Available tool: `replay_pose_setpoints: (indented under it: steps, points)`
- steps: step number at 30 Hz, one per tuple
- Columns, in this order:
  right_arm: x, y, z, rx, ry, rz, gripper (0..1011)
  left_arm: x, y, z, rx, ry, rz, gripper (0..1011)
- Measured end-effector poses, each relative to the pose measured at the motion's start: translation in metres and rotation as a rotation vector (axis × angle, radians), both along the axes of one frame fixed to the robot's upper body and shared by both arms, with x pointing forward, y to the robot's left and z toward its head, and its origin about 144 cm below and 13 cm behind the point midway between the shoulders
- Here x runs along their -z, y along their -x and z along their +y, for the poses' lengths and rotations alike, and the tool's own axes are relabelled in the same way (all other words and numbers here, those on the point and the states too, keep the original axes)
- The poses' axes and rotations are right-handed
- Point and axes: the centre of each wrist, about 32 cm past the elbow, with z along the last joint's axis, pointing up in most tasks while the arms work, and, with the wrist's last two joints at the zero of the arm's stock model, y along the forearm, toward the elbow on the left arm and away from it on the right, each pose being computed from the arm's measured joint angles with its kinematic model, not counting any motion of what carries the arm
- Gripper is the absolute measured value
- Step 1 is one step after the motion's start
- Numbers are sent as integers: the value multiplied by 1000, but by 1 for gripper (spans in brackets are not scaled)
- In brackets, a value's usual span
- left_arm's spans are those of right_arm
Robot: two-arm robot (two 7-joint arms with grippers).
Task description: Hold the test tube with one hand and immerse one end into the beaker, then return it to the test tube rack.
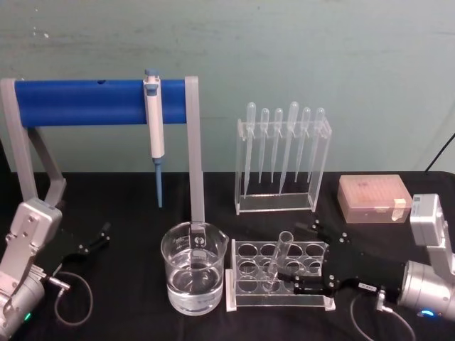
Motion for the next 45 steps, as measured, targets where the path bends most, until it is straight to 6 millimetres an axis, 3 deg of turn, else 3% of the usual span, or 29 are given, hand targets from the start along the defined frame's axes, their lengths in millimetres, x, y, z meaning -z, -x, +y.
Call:
replay_pose_setpoints:
  steps: [20, 35, 42, 45]
  points:
    - [-4, -12, 18, -33, 12, 19, 1002, 0, 0, 0, 0, 0, 0, 1000]
    - [-3, -12, 20, -31, 24, 12, 998, 0, 0, 0, 0, 0, 0, 1000]
    - [-3, -12, 20, -30, 22, 12, 853, 0, 0, 0, 0, 0, 0, 1000]
    - [-3, -12, 19, -29, 22, 12, 747, 0, 0, 0, 0, 0, 0, 1000]
